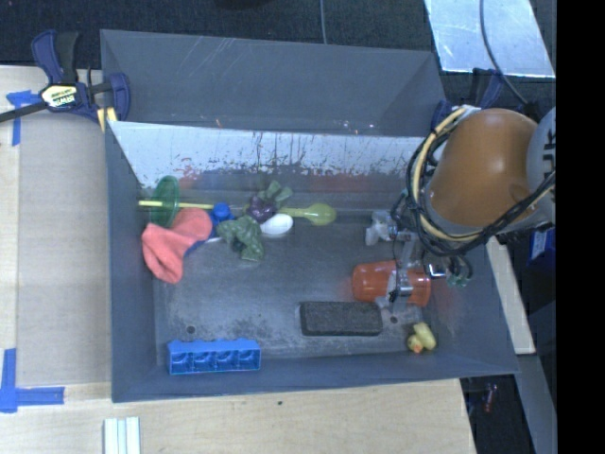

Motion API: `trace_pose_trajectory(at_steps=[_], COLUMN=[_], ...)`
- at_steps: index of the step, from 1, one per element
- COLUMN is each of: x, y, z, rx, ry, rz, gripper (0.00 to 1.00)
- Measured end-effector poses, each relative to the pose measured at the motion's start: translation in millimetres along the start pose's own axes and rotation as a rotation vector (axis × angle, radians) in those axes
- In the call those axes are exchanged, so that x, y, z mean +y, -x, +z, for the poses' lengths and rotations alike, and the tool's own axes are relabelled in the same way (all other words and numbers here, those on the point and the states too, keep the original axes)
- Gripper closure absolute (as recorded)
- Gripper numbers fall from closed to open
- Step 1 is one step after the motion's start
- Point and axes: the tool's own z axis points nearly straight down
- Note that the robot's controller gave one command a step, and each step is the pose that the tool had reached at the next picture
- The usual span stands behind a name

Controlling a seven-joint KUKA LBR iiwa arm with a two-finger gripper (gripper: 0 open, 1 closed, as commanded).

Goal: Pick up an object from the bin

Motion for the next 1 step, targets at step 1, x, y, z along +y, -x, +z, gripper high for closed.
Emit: trace_pose_trajectory(at_steps=[1], x=[-16.4], y=[-11.4], z=[21.1], rx=[-0.001], ry=[-0.002], rz=[-0.189], gripper=[0.0])
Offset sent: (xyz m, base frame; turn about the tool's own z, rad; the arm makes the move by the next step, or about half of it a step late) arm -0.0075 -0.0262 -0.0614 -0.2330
